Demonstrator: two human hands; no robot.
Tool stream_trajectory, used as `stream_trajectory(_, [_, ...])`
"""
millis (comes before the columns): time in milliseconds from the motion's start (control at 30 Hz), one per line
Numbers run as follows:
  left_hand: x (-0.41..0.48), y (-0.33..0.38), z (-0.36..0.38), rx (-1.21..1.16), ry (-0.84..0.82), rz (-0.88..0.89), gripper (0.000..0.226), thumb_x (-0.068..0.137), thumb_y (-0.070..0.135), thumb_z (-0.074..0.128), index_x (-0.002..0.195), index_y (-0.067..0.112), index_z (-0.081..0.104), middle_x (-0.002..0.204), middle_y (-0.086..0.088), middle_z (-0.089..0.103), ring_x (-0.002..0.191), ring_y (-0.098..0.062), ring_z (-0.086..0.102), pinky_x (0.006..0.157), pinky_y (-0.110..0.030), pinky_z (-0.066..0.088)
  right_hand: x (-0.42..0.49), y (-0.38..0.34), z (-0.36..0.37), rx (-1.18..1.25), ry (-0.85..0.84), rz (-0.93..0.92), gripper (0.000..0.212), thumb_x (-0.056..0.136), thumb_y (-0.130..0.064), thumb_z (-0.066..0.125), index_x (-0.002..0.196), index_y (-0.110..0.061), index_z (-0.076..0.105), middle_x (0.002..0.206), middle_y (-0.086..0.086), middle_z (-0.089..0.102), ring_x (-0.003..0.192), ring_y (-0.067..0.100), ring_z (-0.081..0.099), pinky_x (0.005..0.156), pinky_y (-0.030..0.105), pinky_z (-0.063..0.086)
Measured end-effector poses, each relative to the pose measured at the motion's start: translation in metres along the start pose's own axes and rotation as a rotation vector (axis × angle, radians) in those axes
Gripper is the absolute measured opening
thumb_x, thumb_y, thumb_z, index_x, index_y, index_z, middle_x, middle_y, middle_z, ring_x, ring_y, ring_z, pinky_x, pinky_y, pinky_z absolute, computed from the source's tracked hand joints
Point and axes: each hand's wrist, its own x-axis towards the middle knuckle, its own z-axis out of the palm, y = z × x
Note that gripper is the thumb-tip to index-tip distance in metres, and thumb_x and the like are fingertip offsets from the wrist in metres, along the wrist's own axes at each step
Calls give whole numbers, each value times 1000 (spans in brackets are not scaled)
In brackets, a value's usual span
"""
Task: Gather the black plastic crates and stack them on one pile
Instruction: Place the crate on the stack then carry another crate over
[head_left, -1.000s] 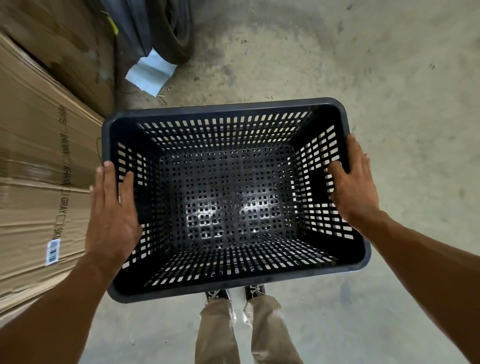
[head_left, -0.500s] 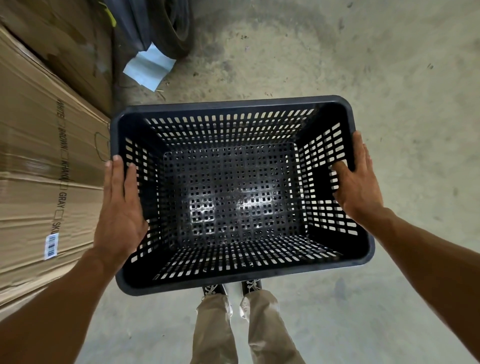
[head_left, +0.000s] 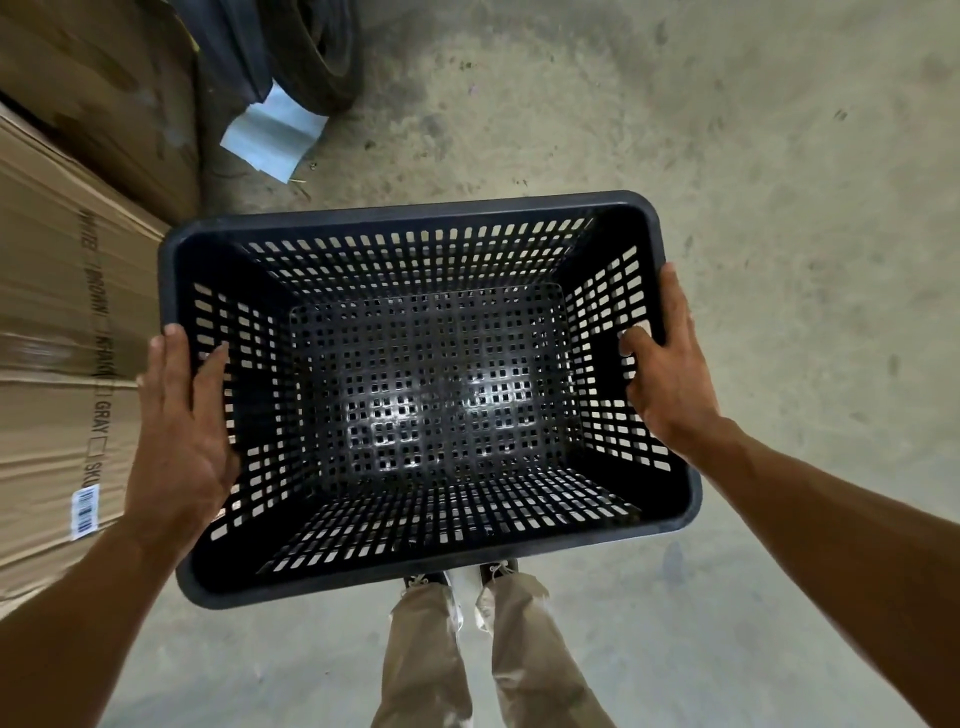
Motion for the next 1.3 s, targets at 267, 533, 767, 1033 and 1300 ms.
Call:
stream_trajectory(267, [3,-10,3,100,-18,-48,100,71,9,74,150,5,12,160,-18,-4,148,-30,-10,119,-54,9,12,-11,6,-144,34,-1,59,80,1,70,132,-7,44,164,18,-16,150,43,-9,122,59,9])
stream_trajectory(533, [5,-1,-4,215,-77,-80,117,69,41,73,150,-2,0,159,-20,-14,147,-30,-18,121,-49,4,2,-14,6,-338,-6,-235,69,78,-15,65,142,-7,38,159,33,-9,149,45,-8,120,56,-2])
stream_trajectory(767, [6,-7,0,218,-71,-44,93,73,49,52,146,-2,26,158,-26,-10,147,-35,-14,121,-49,6,7,-8,4,-326,-64,-255,53,84,-41,35,116,-11,64,161,19,26,150,36,18,123,47,3])
stream_trajectory(1033, [10,-11,3,262,-47,-12,83,73,55,40,136,3,48,157,-27,-11,146,-38,-14,120,-47,2,10,-5,6,-384,-5,-300,58,81,-41,34,102,-6,75,140,22,55,138,39,39,120,57,16])
stream_trajectory(1300, [1,11,-32,325,-139,-88,103,80,56,55,151,14,-6,157,-20,-22,146,-32,-19,120,-51,1,6,-23,-21,-417,-255,-244,60,95,-52,42,147,-21,42,165,14,11,153,34,1,123,54,-4])
